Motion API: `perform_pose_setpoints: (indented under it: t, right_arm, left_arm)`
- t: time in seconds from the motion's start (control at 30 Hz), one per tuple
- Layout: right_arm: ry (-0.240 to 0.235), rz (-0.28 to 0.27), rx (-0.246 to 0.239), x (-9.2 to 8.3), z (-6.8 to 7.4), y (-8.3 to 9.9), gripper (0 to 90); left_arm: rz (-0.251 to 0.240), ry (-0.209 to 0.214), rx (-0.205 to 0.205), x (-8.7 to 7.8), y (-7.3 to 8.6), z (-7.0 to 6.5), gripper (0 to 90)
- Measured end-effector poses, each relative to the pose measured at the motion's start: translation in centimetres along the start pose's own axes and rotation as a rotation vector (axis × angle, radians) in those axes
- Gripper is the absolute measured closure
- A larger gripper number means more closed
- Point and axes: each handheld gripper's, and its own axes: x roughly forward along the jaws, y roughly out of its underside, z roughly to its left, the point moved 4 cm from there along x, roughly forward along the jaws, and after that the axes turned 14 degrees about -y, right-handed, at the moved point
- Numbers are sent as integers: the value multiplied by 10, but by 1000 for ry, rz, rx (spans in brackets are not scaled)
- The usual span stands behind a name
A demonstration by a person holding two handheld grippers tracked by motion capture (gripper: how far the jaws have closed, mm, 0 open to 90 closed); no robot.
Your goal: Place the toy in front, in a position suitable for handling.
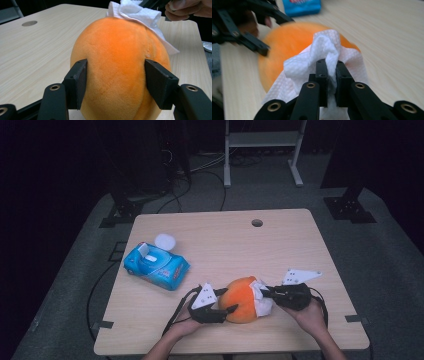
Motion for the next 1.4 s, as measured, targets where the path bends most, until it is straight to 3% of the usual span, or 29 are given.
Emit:
perform_pose_setpoints:
  t: [0.07,0.13,0.23,0.33,0.4,0.5,0.57,0.73,0.8,0.93,1.03,1.1,1.23,1.3,1.4]
  right_arm:
    - [14,4,29,-3,-6,6,826]
    - [9,-35,42,-7,-6,4,826]
    - [-4,-79,17,-6,-1,-7,825]
    - [-12,-34,11,4,1,-5,826]
    - [-33,-26,41,6,-3,0,825]
    - [14,21,55,1,-9,7,825]
    - [12,3,71,-2,-10,9,825]
    - [6,-82,7,-4,4,-13,823]
    - [2,-79,-10,1,8,-15,811]
    - [-19,-61,34,2,3,-5,824]
    - [16,-16,47,-1,-3,5,828]
    - [22,-28,57,-5,-4,5,828]
    - [22,-90,-10,-8,7,-15,828]
    - [28,-63,-45,-3,11,-18,828]
    - [13,-49,-19,1,7,-11,828]
  left_arm:
    - [4,8,-7,0,0,1,374]
    - [5,12,-12,0,0,1,374]
    - [5,17,-8,1,0,1,374]
    - [8,20,-8,-1,1,1,374]
    - [7,18,-5,-1,1,1,374]
    - [9,19,-4,-2,1,1,374]
    - [2,17,0,-1,0,-1,373]
    - [-16,10,49,-1,-4,-10,372]
    - [-15,11,52,-2,-3,-10,373]
    - [-11,11,50,-2,-2,-10,373]
    - [-11,3,57,-2,-3,-11,373]
    - [-15,-4,70,-2,-4,-14,372]
    - [-32,-1,115,-2,-8,-22,372]
    - [-34,-6,125,-3,-7,-24,372]
    - [-32,-4,115,-3,-6,-22,372]
